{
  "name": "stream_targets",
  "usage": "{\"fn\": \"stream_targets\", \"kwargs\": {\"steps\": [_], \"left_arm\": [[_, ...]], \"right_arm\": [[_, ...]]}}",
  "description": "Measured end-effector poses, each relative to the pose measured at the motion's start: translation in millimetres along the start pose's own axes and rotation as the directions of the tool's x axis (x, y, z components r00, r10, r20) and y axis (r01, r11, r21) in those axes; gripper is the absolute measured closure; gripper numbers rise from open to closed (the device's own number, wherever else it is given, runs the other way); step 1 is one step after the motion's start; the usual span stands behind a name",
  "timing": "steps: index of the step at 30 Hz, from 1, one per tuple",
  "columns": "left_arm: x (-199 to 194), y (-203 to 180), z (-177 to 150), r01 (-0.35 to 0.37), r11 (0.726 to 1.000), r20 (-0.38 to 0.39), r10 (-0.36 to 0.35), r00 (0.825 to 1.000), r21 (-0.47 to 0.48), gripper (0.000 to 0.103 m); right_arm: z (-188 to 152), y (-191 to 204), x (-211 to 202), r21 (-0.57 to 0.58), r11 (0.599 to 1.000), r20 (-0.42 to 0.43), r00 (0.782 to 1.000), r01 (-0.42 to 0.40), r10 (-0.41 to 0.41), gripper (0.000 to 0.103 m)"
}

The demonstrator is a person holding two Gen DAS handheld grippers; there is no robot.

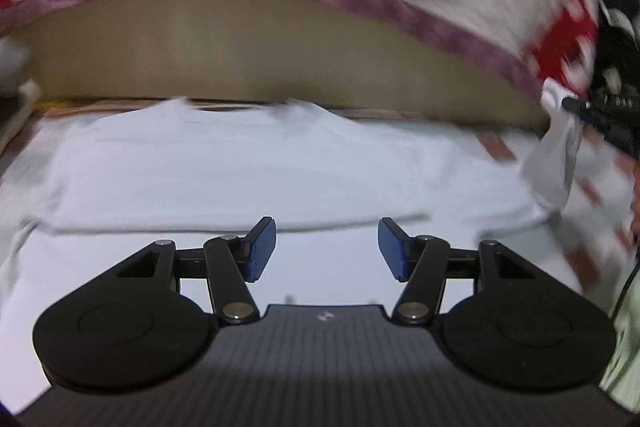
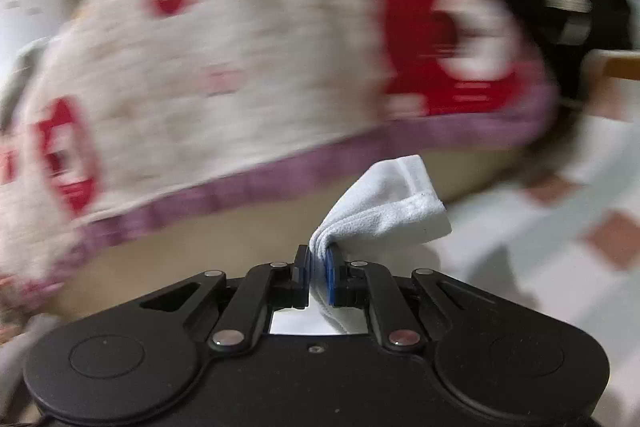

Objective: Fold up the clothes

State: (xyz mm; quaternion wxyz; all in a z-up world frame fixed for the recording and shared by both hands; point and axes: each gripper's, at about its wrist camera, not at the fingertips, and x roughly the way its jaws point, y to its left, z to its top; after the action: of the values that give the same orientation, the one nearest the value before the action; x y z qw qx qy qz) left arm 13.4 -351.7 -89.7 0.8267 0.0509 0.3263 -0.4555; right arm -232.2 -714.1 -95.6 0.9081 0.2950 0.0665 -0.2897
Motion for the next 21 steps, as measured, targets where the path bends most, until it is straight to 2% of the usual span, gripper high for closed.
{"fn": "stream_targets", "kwargs": {"steps": [2,4,6,8,9,10,11,13,15,17,18,21], "left_arm": [[-11,27,-1,-0.010,0.996,0.011,0.011,1.000,-0.085,0.047],[-18,51,-4,-0.034,0.988,0.010,0.036,0.999,-0.150,0.047],[-23,66,-11,-0.069,0.984,0.002,0.070,0.998,-0.167,0.047],[-28,80,-19,-0.096,0.978,-0.009,0.096,0.995,-0.185,0.047],[-31,86,-25,-0.100,0.976,-0.014,0.099,0.995,-0.195,0.047],[-33,92,-31,-0.104,0.973,-0.019,0.102,0.995,-0.204,0.047],[-35,98,-36,-0.107,0.971,-0.023,0.104,0.994,-0.212,0.046],[-36,106,-47,-0.101,0.968,-0.018,0.100,0.995,-0.231,0.046],[-31,109,-54,-0.090,0.962,-0.021,0.087,0.996,-0.257,0.046],[-24,109,-58,-0.078,0.956,-0.029,0.073,0.997,-0.281,0.046],[-19,107,-56,-0.073,0.957,-0.030,0.067,0.997,-0.282,0.046],[-6,97,-40,-0.064,0.961,-0.003,0.065,0.998,-0.268,0.044]], "right_arm": [[-11,50,14,0.010,0.994,-0.013,0.994,-0.110,0.110,0.092],[-27,101,32,0.013,0.979,-0.042,0.978,-0.202,0.202,0.092],[-55,148,56,-0.007,0.965,-0.116,0.959,-0.262,0.260,0.092],[-87,183,83,-0.046,0.947,-0.264,0.918,-0.319,0.296,0.079],[-98,191,83,-0.090,0.932,-0.312,0.898,-0.352,0.309,0.068],[-109,198,82,-0.132,0.913,-0.361,0.877,-0.386,0.318,0.050],[-120,206,82,-0.173,0.891,-0.409,0.854,-0.420,0.323,0.048],[-132,201,55,-0.324,0.854,-0.405,0.876,-0.407,0.264,0.046],[-141,184,33,-0.453,0.834,-0.364,0.919,-0.315,0.149,0.039],[-150,165,15,-0.555,0.803,-0.324,0.946,-0.217,0.031,0.038],[-155,153,10,-0.578,0.799,-0.318,0.948,-0.167,-0.031,0.038],[-155,119,7,-0.537,0.843,-0.306,0.937,-0.025,-0.167,0.038]]}}
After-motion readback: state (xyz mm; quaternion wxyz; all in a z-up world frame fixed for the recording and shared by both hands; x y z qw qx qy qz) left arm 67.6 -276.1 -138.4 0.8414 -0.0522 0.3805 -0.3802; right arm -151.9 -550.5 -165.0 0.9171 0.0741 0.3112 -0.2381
